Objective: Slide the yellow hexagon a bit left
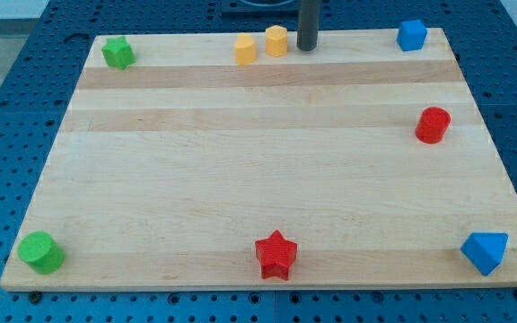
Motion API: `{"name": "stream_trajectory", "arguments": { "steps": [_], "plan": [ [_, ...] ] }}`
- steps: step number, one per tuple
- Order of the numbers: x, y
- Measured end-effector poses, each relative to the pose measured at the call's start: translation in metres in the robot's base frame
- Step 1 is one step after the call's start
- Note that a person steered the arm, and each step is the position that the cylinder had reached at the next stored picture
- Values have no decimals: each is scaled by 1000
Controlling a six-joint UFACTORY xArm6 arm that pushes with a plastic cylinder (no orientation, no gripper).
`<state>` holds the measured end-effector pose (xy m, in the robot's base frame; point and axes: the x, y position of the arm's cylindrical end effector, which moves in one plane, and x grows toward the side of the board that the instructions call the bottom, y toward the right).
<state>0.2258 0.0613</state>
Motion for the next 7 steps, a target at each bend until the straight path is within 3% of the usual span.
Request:
{"name": "stream_trajectory", "arguments": {
  "steps": [7],
  "plan": [
    [0, -22]
  ]
}}
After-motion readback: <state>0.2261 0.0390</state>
